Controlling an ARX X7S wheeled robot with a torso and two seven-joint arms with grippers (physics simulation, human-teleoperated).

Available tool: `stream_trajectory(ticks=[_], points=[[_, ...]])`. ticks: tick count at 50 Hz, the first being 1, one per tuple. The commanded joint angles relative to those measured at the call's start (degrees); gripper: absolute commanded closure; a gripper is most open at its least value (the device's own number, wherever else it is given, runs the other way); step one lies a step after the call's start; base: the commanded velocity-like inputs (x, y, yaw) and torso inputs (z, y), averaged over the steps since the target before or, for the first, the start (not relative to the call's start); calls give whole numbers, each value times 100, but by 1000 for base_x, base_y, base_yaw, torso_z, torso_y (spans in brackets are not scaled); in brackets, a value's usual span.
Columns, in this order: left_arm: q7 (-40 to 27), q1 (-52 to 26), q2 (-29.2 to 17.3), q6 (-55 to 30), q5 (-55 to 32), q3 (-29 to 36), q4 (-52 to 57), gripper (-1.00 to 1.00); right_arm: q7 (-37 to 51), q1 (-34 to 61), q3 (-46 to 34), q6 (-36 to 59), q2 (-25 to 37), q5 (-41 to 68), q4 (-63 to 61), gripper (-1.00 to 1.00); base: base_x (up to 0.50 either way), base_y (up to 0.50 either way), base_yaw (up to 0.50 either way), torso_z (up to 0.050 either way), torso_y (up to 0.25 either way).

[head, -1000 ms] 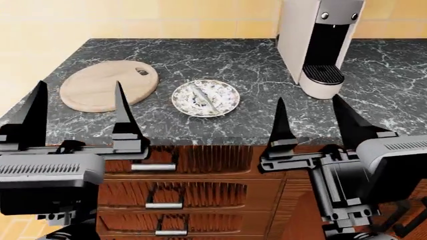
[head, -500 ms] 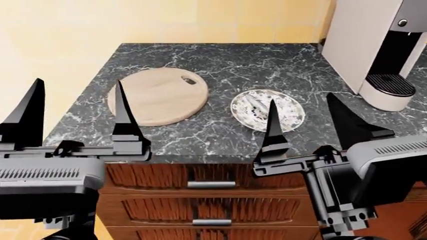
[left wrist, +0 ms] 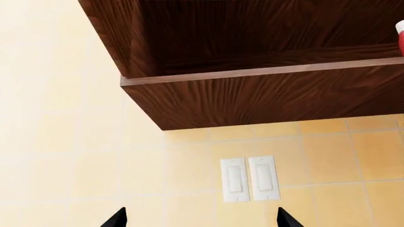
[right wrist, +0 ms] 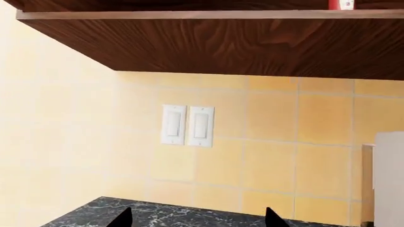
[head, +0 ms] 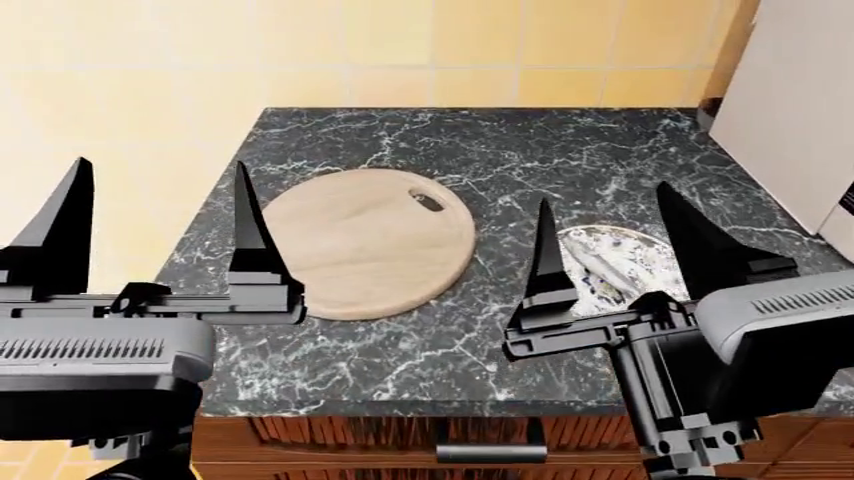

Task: Pick the fish from the plate and place it on the cutting board. Then pick the condiment bottle from the cabinet and place it next to the cutting board.

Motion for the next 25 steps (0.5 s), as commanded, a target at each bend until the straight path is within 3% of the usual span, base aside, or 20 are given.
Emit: stream_trajectory(ticks=[1,5,9,17,25], points=[[-42,8,-36,14,11,84,-1,-100,2987,1442,-173,257,2145,3169,-198,-100,0,0,0,0,0],[-53,22,-56,42,22,116,0,-100,4847,3759,-358,1219,2938,6514,297,-100,0,0,0,0,0],[-64,22,-72,37,12,127,5,-100,5809,5826,-1071,1780,3171,8331,1321,-100,0,0,0,0,0],[-102,11,-91,55,2,145,-18,-100,5554,8005,-2114,2719,3644,10577,3321,-100,0,0,0,0,0],[-132,9,-122,75,23,186,-52,-100,5771,9136,-3817,3557,4058,12299,4800,-100,0,0,0,0,0]])
